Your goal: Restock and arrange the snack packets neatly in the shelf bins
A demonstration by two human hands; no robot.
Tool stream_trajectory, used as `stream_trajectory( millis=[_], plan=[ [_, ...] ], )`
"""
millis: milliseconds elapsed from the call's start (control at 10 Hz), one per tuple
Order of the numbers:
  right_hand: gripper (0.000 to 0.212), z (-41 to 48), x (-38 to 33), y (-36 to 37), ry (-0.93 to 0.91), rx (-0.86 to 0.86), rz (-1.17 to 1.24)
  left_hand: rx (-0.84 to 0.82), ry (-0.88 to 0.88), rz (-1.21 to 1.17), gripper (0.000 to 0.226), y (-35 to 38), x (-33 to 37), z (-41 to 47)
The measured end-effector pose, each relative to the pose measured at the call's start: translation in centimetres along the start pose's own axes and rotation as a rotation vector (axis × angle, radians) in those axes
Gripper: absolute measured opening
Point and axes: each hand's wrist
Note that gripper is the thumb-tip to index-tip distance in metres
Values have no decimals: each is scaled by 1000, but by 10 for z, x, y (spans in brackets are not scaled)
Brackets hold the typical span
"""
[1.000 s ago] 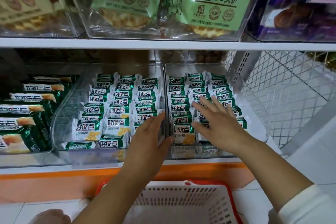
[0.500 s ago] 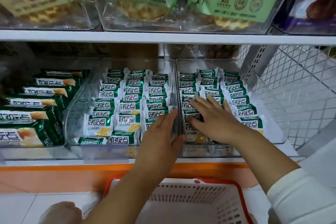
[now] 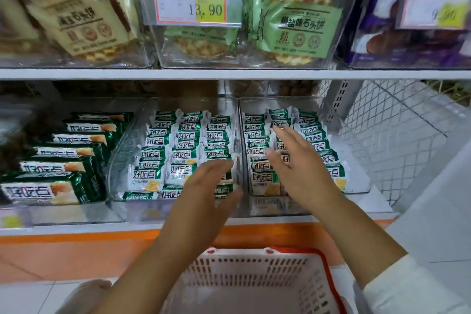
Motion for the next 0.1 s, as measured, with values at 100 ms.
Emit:
stream_trajectory(
  millis=[100],
  plan=[
    [46,-42,-11,-41,22,218,184,63,-24,-79,43,-38,-2,-37]
  ],
)
Point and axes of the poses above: each hand's wrist, its own z-axis towards the middle knuckle, its own y-axis out of the palm, x = y × z, and after that the axes turned 6 degrees about -y, right-handed
